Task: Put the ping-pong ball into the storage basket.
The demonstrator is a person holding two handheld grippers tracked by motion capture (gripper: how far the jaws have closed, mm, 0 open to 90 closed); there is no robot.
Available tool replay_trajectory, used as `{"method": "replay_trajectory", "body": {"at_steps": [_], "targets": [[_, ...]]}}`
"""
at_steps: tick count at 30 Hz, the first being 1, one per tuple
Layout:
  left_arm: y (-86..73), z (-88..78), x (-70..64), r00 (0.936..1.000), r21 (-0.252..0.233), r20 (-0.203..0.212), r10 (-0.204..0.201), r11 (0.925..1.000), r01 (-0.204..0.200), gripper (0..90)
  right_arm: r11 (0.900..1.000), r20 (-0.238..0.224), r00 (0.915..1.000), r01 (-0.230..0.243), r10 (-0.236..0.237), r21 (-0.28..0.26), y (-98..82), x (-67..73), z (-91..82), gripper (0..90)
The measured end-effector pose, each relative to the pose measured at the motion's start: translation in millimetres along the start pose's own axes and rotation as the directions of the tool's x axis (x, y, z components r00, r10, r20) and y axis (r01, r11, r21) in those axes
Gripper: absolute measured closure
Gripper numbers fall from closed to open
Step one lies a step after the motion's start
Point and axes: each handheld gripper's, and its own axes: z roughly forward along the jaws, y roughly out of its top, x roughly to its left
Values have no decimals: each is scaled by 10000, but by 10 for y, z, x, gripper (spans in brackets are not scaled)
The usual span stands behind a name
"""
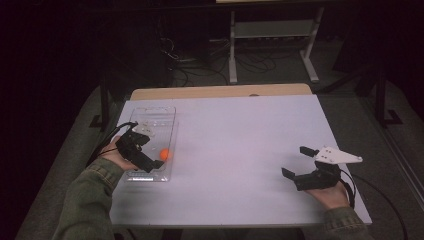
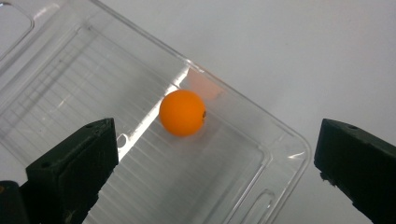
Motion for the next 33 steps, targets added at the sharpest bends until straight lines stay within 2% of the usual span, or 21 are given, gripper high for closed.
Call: {"method": "replay_trajectory", "body": {"at_steps": [4, 11, 19, 25, 33], "targets": [[15, 4, -46, 9998, -72, -19, 191, 9998, -192, 0, 10000, -5, 10000, -5, 5, 8, 0, 5, -1, 0], [-6, -7, -87, 9998, -549, 85, 176, 9983, -171, 0, 10000, -11, 10000, 5, -5, 13, 0, 7, 3, 0], [-40, -30, -144, 9997, -880, -3, 224, 9959, -223, 0, 10000, -7, 10000, 10, -10, 10, 0, 7, 4, 0], [-80, -68, -169, 9999, -1374, -48, 93, 9905, -98, 0, 10000, 2, 10000, 12, -12, 16, -1, 8, 4, 0], [-142, -82, -204, 9998, -1793, -197, -59, 9838, 23, 0, 10000, -2, 10000, 14, -14, -4, 0, 8, 2, 0]]}}
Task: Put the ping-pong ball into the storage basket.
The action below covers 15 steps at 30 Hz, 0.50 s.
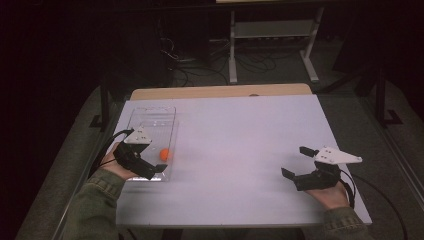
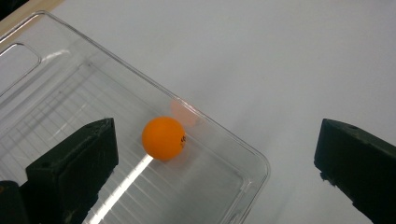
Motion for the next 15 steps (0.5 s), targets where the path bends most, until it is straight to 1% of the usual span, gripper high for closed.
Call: {"method": "replay_trajectory", "body": {"at_steps": [3, 8, 15], "targets": [[-13, -8, -10, 10000, -162, -68, -37, 9999, 36, 0, 10000, -4, 10000, -3, 3, -5, -1, -1, 3, 0], [-21, -27, -38, 9998, -388, -190, 45, 9992, -53, 0, 10000, -7, 10000, -6, 6, -20, 0, 3, -1, 0], [-77, -54, -56, 9994, -874, -253, -231, 9960, 208, 0, 10000, -5, 10000, 0, 0, -2, -2, 5, 2, 0]]}}
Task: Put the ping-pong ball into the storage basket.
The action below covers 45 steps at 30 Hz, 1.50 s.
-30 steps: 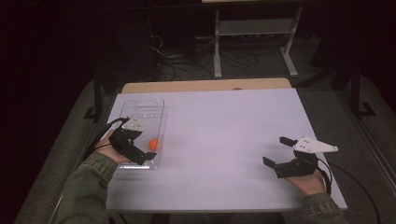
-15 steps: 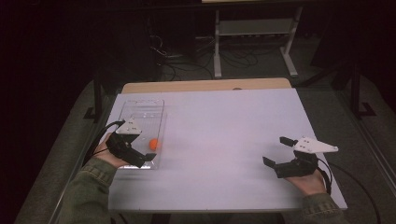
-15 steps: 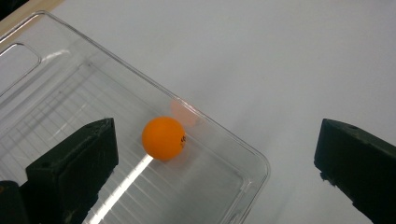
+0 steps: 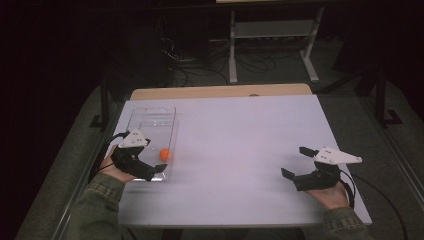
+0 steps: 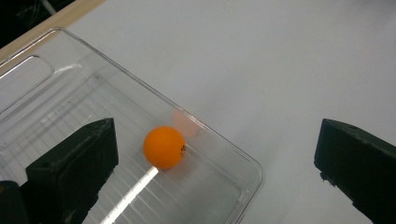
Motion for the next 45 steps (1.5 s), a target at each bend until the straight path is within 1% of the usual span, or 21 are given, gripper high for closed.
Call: {"method": "replay_trajectory", "body": {"at_steps": [6, 7, 12, 18, 25, 28, 29, 35, 37, 39, 41, 42, 45], "targets": [[-44, -26, -11, 9998, -236, -130, -164, 9996, 161, 0, 10000, -9, 10000, 6, -6, -1, -1, 0, 2, 0], [-51, -31, -9, 9998, -311, -77, -199, 9993, 197, 0, 10000, -17, 10000, 5, -5, -4, -1, 0, 3, 0], [-98, -44, 12, 9986, -770, -76, -524, 9957, 516, 0, 10000, -32, 10000, 5, -5, 10, -1, 2, 4, 0], [-128, -13, -12, 9987, -788, -38, -499, 9957, 494, 0, 10000, -15, 10000, -21, 21, 14, -2, 2, 0, 0], [-166, 9, -34, 9984, -887, -8, -572, 9944, 569, 0, 10000, -5, 10000, -18, 18, 65, -5, 1, 3, 0], [-179, -7, -37, 9981, -1077, -47, -606, 9924, 598, 0, 10000, -4, 10000, -10, 10, 67, -8, -5, 2, 0], [-185, -16, -37, 9980, -1207, -38, -631, 9907, 622, 0, 10000, -2, 10000, -21, 21, 60, -8, -6, 3, 0], [-270, 13, -38, 9959, -1529, 107, -896, 9841, 901, 0, 10000, 25, 10000, 5, -5, 23, -7, 2, -7, 0], [-297, 23, -34, 9947, -1721, 151, -1020, 9797, 1030, 0, 10000, 29, 10000, 33, -33, 30, -8, -1, -10, 0], [-314, 19, -33, 9939, -1930, 55, -1099, 9751, 1089, 0, 10000, 42, 10000, 8, -8, 46, -9, 0, -11, 0], [-323, 7, -36, 9925, -2167, 137, -1217, 9686, 1217, 0, 10000, 50, 10000, 37, -37, 41, -10, -2, -8, 0], [-329, 0, -38, 9925, -2274, 108, -1220, 9662, 1212, 0, 10000, 50, 10000, 25, -25, 57, -12, -2, -8, 0], [-358, -4, -43, 9912, -2422, 18, -1321, 9617, 1286, 0, 10000, 47, 10000, 26, -27, 89, -13, 7, -4, 0]]}}
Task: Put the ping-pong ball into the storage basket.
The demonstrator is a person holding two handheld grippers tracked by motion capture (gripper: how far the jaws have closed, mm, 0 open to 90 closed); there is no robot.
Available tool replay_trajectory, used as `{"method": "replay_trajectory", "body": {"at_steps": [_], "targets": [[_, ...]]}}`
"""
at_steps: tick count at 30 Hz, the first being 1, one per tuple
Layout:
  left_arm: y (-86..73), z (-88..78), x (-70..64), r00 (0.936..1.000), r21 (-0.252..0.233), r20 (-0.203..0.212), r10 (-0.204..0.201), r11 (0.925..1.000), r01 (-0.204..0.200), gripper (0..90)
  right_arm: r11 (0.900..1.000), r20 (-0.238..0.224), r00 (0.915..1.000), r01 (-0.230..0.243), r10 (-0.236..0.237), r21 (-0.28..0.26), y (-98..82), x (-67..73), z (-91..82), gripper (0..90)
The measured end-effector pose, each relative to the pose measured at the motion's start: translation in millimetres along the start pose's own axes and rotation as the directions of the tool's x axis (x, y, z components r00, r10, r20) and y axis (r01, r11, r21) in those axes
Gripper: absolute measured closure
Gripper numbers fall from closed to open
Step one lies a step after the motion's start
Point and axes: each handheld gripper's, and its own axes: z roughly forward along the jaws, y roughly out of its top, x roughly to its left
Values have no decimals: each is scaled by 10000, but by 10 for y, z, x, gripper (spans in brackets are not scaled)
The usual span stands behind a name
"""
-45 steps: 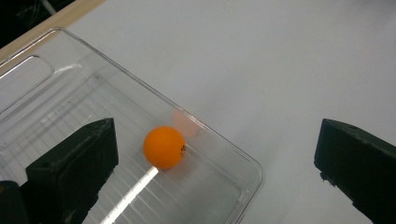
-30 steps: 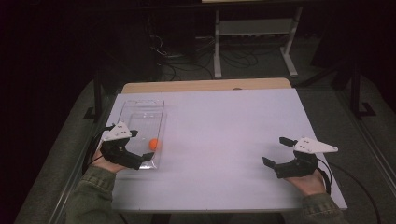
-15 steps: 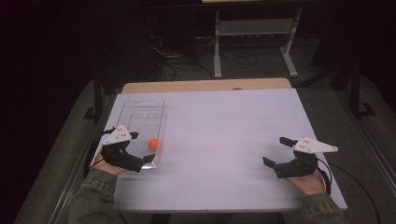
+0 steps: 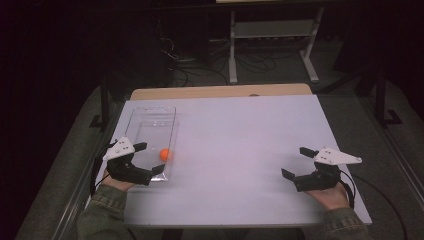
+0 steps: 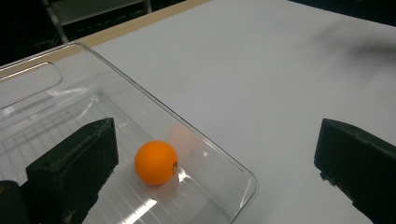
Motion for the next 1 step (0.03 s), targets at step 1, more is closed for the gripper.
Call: {"method": "replay_trajectory", "body": {"at_steps": [1], "targets": [[-13, -4, 3, 10000, -41, -43, -36, 10000, 35, 0, 10000, -11, 10000, 22, -22, 10, 0, 2, 3, 0]]}}
